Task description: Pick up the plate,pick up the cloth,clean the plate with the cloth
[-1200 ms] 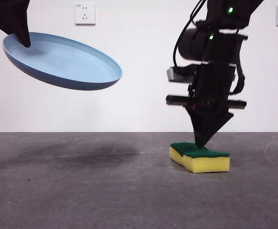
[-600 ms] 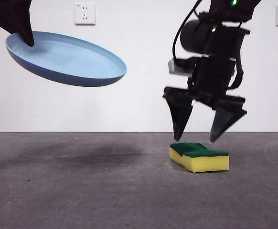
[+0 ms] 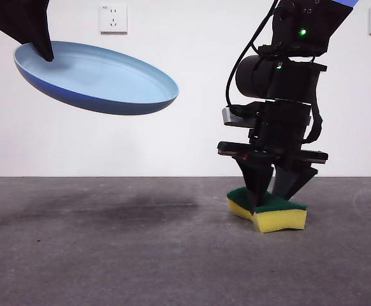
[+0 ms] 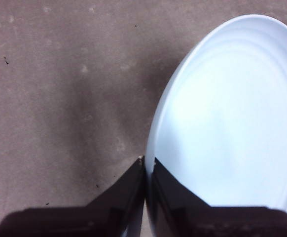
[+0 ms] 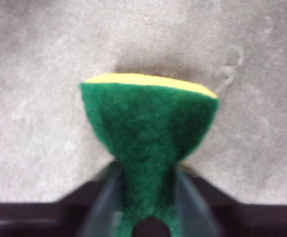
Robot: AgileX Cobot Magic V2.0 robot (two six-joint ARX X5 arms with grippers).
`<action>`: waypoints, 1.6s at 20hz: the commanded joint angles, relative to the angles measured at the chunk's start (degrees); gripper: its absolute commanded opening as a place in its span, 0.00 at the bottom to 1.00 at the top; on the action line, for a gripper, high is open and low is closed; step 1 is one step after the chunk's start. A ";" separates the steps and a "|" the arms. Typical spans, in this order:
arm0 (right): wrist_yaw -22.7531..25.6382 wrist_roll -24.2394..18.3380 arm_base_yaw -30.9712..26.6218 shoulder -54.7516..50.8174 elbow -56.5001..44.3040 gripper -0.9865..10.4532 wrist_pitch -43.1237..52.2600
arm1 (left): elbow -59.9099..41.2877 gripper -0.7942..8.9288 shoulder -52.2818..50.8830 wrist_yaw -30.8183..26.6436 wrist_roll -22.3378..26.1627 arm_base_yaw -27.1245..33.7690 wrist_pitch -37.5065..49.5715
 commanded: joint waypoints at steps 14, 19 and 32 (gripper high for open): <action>-16.94 -0.04 4.39 -24.30 -0.63 0.08 -0.24 | -0.07 0.07 5.42 -0.11 -1.51 -2.25 3.26; -12.31 0.52 9.88 -24.50 -0.63 0.08 1.40 | -0.07 0.07 9.11 4.00 -2.64 -8.33 3.32; -9.44 3.58 16.33 -17.14 -0.63 0.08 5.79 | -0.07 0.07 9.09 10.16 -5.75 -15.04 11.74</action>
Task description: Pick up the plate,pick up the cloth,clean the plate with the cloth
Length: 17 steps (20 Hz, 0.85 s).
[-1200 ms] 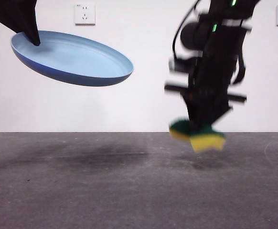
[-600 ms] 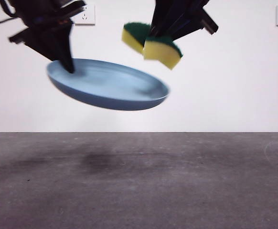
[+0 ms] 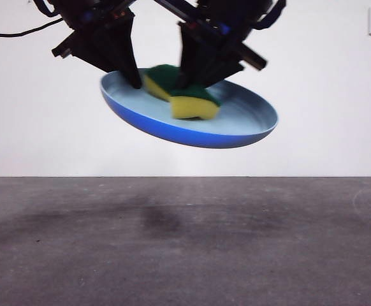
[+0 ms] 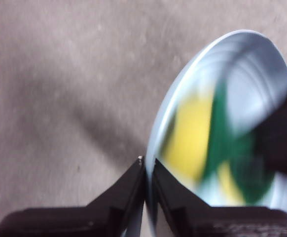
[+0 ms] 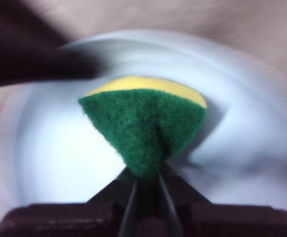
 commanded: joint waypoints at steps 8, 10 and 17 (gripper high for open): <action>26.32 -2.49 3.37 1.20 -0.52 0.08 -15.85 | 0.20 0.07 -0.09 1.33 -1.36 2.67 -2.58; 29.66 -2.32 2.58 1.11 -0.52 0.08 -12.26 | 0.20 0.07 -0.09 1.84 0.00 2.47 -5.79; 10.69 0.85 2.03 1.14 -0.52 0.08 2.84 | 0.20 0.07 -0.09 8.94 1.36 1.51 -6.88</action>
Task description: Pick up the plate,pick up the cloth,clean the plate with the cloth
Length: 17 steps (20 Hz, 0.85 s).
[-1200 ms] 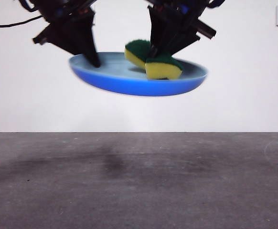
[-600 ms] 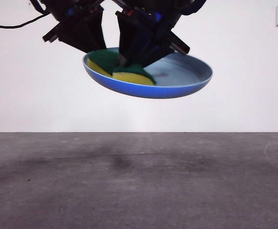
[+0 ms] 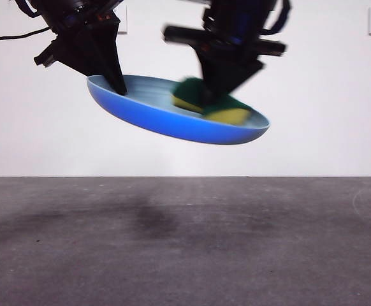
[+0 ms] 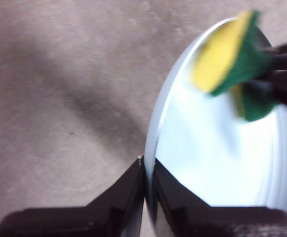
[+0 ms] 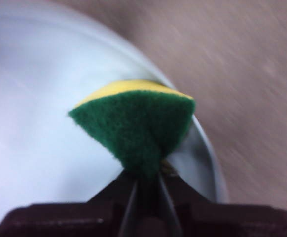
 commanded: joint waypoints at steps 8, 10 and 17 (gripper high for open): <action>-21.35 -0.90 2.82 0.98 -0.72 0.08 -11.06 | 0.26 0.07 -0.17 3.78 -1.09 0.50 6.40; -15.08 -1.66 2.80 0.98 -0.72 0.08 -16.11 | 0.31 0.07 -0.17 3.93 -1.53 0.81 6.73; 12.85 -1.38 -0.07 0.96 -0.72 0.08 -7.67 | 0.28 0.07 -0.17 3.98 1.22 0.17 -0.35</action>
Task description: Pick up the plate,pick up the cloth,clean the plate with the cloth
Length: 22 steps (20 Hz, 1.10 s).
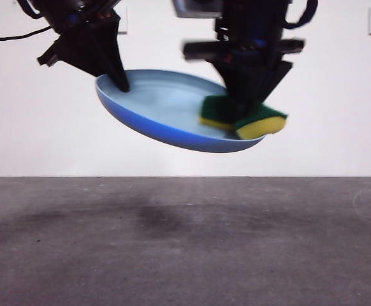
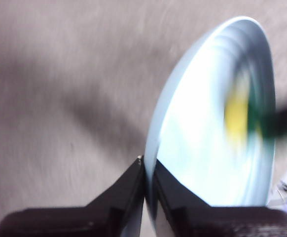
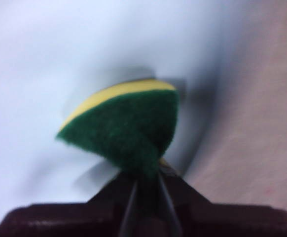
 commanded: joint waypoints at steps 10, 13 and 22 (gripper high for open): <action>-29.55 3.23 -0.04 -1.36 -0.74 0.08 15.26 | 0.28 0.07 -0.15 -13.20 1.86 -2.03 1.49; -29.35 3.19 -0.17 -8.35 -0.74 0.08 14.93 | 0.28 0.07 0.81 -17.31 2.27 -0.02 2.36; -15.63 3.19 -0.61 -27.56 -0.74 0.08 -0.02 | 0.28 0.07 15.91 -18.40 2.25 5.11 7.26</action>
